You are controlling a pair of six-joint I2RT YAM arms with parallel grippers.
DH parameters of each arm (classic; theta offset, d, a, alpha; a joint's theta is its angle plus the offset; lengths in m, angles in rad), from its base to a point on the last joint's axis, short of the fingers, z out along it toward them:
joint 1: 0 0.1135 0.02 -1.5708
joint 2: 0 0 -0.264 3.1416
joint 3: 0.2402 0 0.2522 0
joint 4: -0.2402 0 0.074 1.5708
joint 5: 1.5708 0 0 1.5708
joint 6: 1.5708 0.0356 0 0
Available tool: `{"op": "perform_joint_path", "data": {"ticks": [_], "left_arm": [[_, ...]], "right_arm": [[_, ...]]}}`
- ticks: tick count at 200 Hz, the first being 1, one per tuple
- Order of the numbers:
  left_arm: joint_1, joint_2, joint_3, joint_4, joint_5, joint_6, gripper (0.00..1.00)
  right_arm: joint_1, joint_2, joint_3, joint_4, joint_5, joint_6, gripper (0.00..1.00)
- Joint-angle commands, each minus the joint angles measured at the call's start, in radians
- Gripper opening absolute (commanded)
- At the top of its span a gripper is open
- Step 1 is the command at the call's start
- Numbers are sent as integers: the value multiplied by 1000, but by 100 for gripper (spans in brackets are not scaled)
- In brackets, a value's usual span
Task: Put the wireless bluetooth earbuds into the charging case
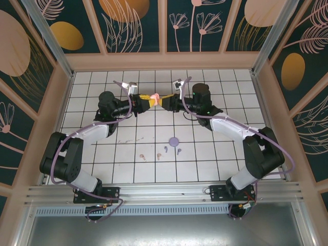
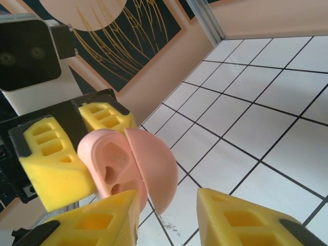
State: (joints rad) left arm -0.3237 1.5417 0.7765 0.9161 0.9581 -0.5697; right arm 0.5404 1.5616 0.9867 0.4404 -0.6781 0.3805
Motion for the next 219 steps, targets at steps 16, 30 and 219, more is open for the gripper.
{"op": "perform_joint_path", "data": {"ticks": [16,30,219], "left_arm": [[-16,1,1,41,13,-10,0],[-18,3,1,41,14,-10,0],[-22,-3,-1,43,13,-6,0]], "right_arm": [[1,29,54,25,8,10,33],[1,37,64,24,8,12,32],[20,31,24,50,21,34,29]]}}
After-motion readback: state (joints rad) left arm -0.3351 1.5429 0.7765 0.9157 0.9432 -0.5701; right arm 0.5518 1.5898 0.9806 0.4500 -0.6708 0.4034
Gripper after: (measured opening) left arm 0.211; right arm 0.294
